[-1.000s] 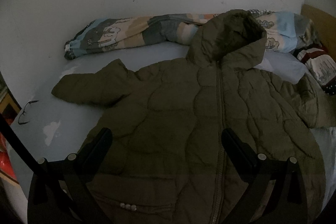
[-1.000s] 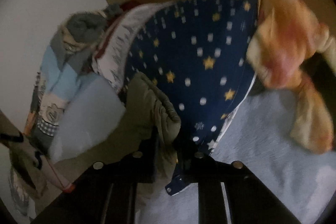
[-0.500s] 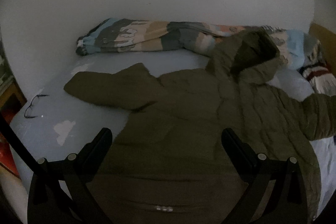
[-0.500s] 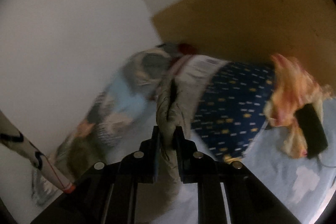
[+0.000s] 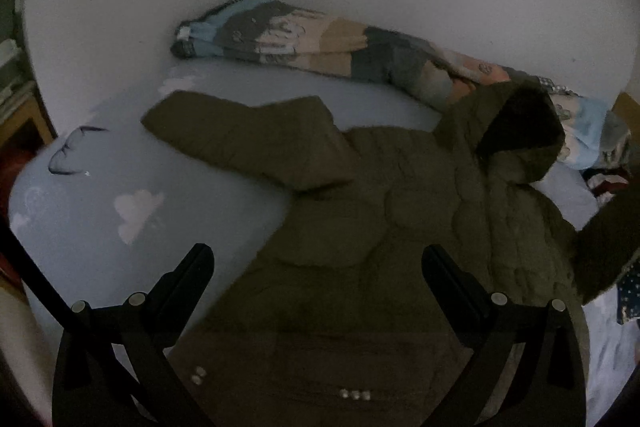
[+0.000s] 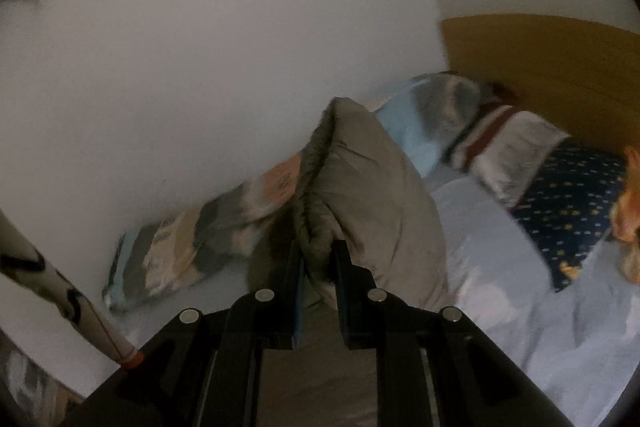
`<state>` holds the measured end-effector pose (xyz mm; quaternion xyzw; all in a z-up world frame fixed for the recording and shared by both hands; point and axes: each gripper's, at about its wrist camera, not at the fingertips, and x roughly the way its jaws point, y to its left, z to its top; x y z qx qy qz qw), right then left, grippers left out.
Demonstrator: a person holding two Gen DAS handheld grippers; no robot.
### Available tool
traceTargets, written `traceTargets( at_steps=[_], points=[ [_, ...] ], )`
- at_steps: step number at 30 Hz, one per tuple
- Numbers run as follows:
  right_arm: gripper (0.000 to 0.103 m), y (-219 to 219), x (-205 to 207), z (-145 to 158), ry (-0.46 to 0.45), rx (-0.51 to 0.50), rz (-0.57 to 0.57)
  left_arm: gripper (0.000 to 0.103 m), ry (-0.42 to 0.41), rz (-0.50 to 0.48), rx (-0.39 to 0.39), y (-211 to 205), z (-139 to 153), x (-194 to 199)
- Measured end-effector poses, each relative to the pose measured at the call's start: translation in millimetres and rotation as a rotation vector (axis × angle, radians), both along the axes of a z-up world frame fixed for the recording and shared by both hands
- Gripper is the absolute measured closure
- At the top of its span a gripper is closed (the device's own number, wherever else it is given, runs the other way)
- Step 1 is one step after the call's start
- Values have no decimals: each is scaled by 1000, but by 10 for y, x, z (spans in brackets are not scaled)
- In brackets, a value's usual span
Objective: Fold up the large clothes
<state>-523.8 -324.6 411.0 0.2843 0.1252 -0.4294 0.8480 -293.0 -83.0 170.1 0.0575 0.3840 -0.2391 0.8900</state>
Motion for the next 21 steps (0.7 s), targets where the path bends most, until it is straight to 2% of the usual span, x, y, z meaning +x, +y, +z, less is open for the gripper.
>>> traceTargets(
  at_steps=[4,9,12,16,21],
  points=[
    [88,311,602,-379,21,39,109,0,-61,30,22,23,38,34],
    [88,537,1363,-1160,82,138,255,0,13,102,-13,108,-30,217],
    [88,570,1697,-1676,110,200,309,0,25,117,-14,87,-45,268],
    [88,638,2041,-2212,136,260,353,0,45,117,-10,52,-88,324],
    [88,675,2358,-2509,168,276,399,0,65,116,-4,18,-129,389]
  ],
)
